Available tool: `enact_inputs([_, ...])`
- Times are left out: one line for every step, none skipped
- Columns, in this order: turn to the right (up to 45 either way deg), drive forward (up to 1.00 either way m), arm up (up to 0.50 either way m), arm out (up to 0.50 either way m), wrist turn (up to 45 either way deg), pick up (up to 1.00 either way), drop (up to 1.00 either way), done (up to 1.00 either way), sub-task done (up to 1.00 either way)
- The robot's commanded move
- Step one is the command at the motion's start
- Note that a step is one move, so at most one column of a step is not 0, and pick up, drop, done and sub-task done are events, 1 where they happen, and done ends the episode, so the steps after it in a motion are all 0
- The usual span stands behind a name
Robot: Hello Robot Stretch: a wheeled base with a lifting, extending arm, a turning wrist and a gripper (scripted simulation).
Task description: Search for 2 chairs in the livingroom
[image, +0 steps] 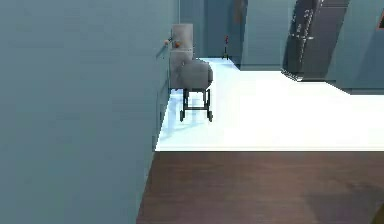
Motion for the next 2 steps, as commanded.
enact_inputs([45.0,0.00,0.00,0.00,0.0,0.00,0.00,0.00,0.00])
enact_inputs([45.0,0.00,0.00,0.00,0.0,0.00,0.00,0.00,0.00])
